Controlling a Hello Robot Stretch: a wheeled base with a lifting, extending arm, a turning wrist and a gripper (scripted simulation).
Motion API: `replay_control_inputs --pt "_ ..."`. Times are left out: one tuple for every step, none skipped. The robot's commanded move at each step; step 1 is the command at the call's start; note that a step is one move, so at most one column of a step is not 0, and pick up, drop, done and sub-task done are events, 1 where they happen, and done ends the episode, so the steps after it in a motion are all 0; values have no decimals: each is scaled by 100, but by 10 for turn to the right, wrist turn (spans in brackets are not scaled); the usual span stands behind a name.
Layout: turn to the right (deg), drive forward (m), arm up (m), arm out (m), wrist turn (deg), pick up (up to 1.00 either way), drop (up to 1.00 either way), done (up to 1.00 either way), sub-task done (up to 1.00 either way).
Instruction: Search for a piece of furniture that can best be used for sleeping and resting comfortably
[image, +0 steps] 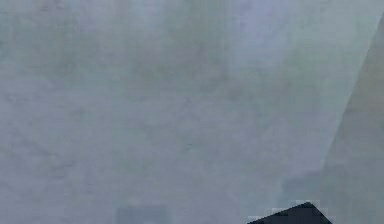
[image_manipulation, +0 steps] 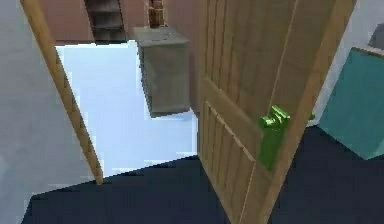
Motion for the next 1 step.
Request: replay_control_inputs --pt "450 0 0 0 0 0 0 0 0"
